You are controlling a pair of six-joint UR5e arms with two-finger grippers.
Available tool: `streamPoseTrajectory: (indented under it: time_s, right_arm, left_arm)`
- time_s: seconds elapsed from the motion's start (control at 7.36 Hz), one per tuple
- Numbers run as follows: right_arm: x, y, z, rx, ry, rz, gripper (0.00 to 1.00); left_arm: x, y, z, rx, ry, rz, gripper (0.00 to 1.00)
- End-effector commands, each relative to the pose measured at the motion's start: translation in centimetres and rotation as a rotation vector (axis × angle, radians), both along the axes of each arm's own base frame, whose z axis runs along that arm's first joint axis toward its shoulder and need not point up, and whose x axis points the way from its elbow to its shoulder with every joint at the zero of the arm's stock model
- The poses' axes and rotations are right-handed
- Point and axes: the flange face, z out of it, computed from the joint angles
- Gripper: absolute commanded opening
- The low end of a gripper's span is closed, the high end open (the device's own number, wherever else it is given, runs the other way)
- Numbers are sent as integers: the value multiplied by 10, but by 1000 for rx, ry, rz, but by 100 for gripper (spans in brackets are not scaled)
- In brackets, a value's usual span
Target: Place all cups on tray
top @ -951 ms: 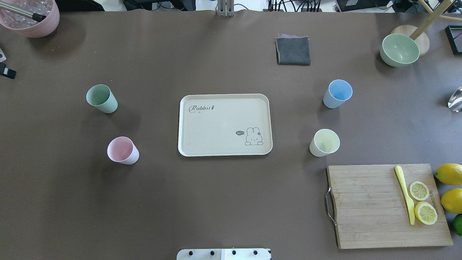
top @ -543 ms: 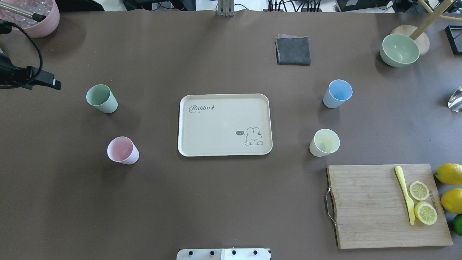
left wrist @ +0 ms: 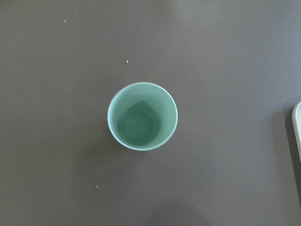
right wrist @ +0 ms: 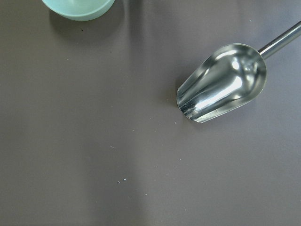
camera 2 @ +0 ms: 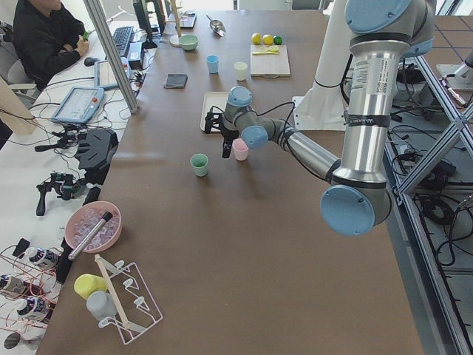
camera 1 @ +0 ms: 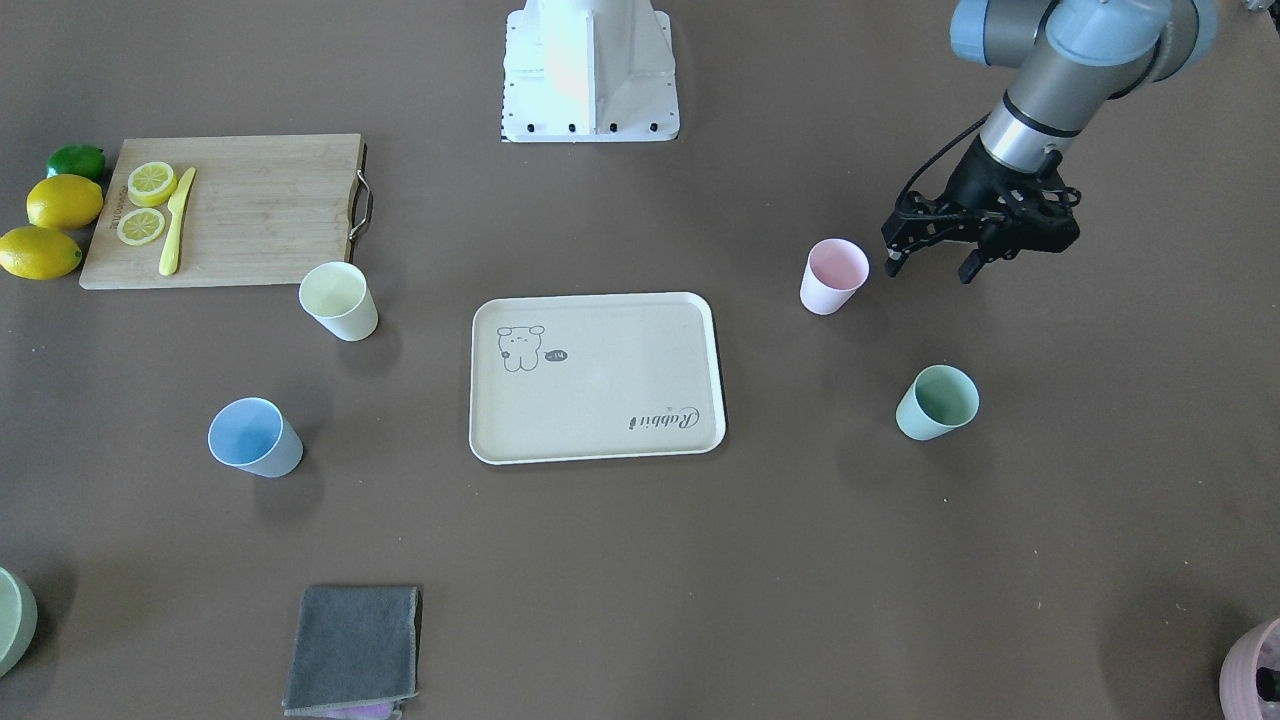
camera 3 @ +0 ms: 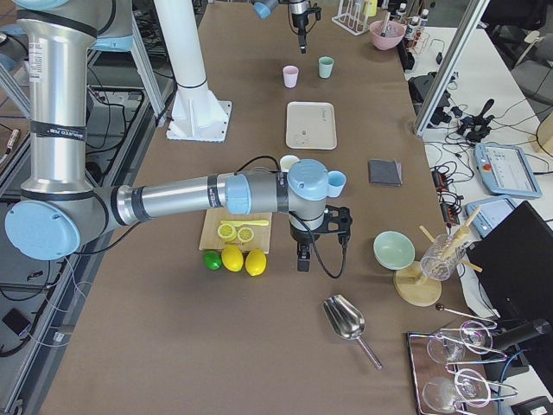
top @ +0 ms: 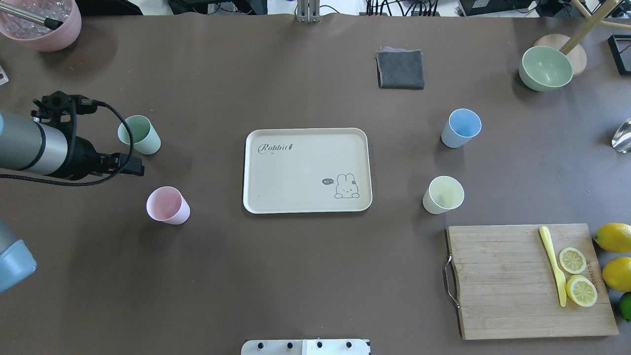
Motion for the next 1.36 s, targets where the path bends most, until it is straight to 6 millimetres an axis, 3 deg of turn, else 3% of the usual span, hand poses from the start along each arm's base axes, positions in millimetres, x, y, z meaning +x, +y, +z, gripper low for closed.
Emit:
streamPoseTrajectory:
  time_s: [0.0, 0.27, 0.41, 0.68, 0.82, 0.95, 1.22]
  right_arm:
    - [-3, 0, 0, 3, -1, -4, 100]
    - [-3, 0, 0, 4, -1, -5, 100]
    - [-3, 0, -1, 5, -7, -6, 100]
    - [-4, 1, -2, 3, -20, -8, 100]
    - [-4, 1, -2, 4, -22, -7, 100]
    - [-5, 1, -4, 5, -27, -7, 100]
    - [-5, 0, -7, 11, -28, -7, 100]
  left_arm:
    - [35, 26, 2, 8, -26, 42, 97]
    - [47, 29, 6, 7, -35, 56, 97]
    - [50, 31, 6, 6, -35, 63, 91]
    - [58, 28, 12, 1, -43, 67, 66]
    - [63, 31, 15, 0, -48, 78, 63]
    - [68, 32, 10, 6, -41, 85, 48]
    - [74, 38, 9, 6, -39, 102, 0]
